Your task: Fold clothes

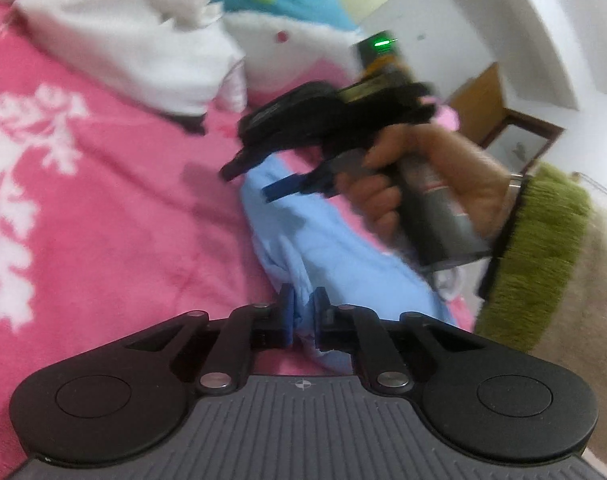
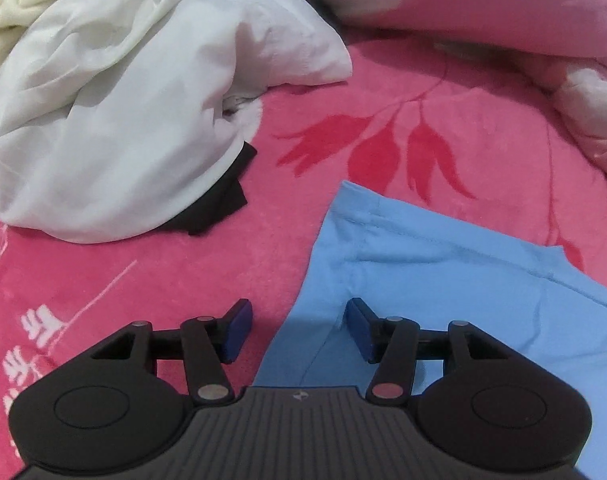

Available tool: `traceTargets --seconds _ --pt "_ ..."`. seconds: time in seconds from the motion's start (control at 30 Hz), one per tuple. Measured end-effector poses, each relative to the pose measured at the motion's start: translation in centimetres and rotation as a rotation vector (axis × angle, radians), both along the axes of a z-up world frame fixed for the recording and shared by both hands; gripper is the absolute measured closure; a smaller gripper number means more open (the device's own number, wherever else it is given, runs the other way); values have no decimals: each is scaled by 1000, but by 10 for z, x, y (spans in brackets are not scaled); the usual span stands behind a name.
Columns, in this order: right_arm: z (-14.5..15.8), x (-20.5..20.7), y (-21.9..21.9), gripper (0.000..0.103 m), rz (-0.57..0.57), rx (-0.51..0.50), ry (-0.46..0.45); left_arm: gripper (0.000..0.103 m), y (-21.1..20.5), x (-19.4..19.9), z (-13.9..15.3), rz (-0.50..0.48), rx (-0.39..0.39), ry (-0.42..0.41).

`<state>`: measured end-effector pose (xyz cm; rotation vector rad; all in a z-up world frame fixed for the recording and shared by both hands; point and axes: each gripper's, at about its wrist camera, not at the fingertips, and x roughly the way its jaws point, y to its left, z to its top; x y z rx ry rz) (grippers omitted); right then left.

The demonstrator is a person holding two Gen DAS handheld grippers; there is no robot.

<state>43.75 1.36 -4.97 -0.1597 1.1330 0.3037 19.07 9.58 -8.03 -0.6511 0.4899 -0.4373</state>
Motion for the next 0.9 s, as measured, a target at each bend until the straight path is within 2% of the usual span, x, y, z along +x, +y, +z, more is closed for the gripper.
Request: traceTargets --seconds 0.07,0.13,0.2,0.4,0.53,0.7,0.9 --pt "0 -1 -1 65 1 -21 -15 97 -2 -4 3 -2 11 -41" --pt "0 1 -2 87 -5 -42 -30 97 -3 -4 4 -1 11 -54" --pt "2 2 -11 96 -21 -14 -32 97 -2 -3 4 3 -1 -62" --pt "17 0 -47 98 -57 148 -38 97 -13 -7 12 -16 -19 -107" --pt "40 -6 -76 98 -61 235 -77 97 -28 -5 25 -50 -28 -127" --pt "70 -12 -125 98 -67 308 -132 97 -57 7 44 -140 -36 -121" --pt "89 -18 -206 98 -115 374 -179 97 -126 24 75 -295 30 -142"
